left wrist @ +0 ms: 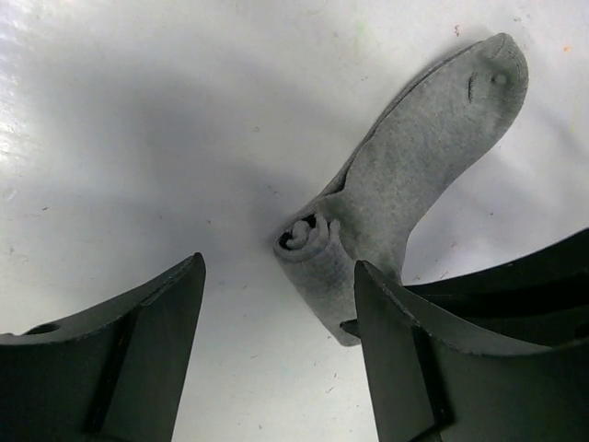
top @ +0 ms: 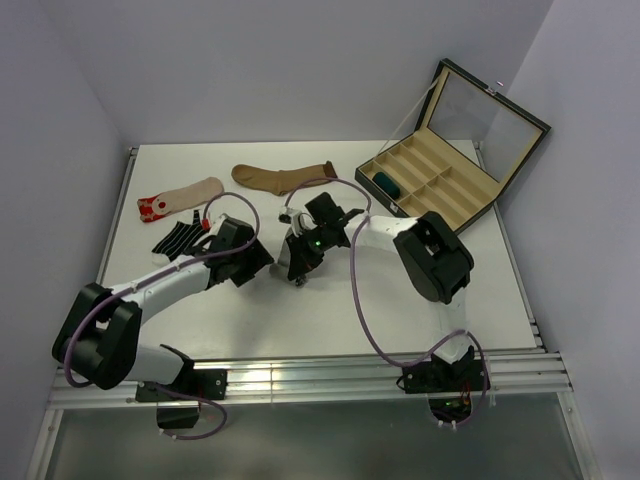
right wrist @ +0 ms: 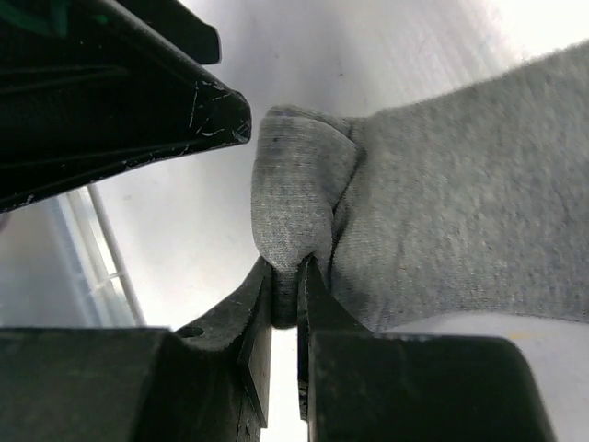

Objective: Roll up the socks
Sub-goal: Roll the sock at the center of the board.

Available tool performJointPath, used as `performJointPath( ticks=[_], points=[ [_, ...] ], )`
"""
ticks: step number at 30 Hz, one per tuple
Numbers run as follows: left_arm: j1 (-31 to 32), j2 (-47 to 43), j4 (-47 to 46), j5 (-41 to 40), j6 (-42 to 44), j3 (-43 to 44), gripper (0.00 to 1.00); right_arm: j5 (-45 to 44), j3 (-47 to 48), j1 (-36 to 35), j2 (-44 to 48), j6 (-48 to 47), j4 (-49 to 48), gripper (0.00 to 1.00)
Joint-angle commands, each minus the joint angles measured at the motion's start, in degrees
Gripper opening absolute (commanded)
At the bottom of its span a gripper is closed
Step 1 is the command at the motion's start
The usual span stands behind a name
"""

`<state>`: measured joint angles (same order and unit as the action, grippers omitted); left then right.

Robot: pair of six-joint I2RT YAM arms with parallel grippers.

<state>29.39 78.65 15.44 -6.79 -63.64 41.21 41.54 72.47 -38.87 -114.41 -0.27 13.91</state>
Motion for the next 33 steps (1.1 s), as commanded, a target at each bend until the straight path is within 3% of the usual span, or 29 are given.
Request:
performJointPath(
  ticks=[1,13,19,22,23,26,29,33],
  points=[
    [0.06,-0.35,-5.06,1.25,-2.72,-0.96,0.70,8.29,2.41,1.16,-3.26,2.82,4.98,0.00],
    [2.78,5.80,-5.78,2.04,-8.43,-1.22,0.63,7.77,3.47,2.84,-6.88,7.21,4.02,0.00],
    [2.78,8.35,-2.88,0.64,-9.84,-1.49,0.50,5.31,1.90,3.01,-5.21,8.88,1.91,0.00],
    [2.52,10.63,-2.26,1.24,-8.70,-0.79,0.35,3.29,-0.21,2.93,-2.23,9.06,0.15,0.06],
    [2.34,11.25,-2.35,1.51,-7.74,-0.43,0.27,1.81,-0.83,2.84,-1.26,8.89,-0.63,0.12],
    [1.82,13.36,-1.47,2.04,-4.76,1.50,0.18,-1.88,-3.82,2.05,3.83,7.31,-2.48,0.28],
    [1.55,15.39,0.63,2.04,-0.72,4.57,0.16,-11.02,-7.77,0.47,10.42,5.11,-5.02,0.42],
    [1.46,18.37,2.57,3.09,3.86,8.61,0.16,-27.33,-12.60,-3.22,19.20,-1.45,-7.84,0.52]
  ],
)
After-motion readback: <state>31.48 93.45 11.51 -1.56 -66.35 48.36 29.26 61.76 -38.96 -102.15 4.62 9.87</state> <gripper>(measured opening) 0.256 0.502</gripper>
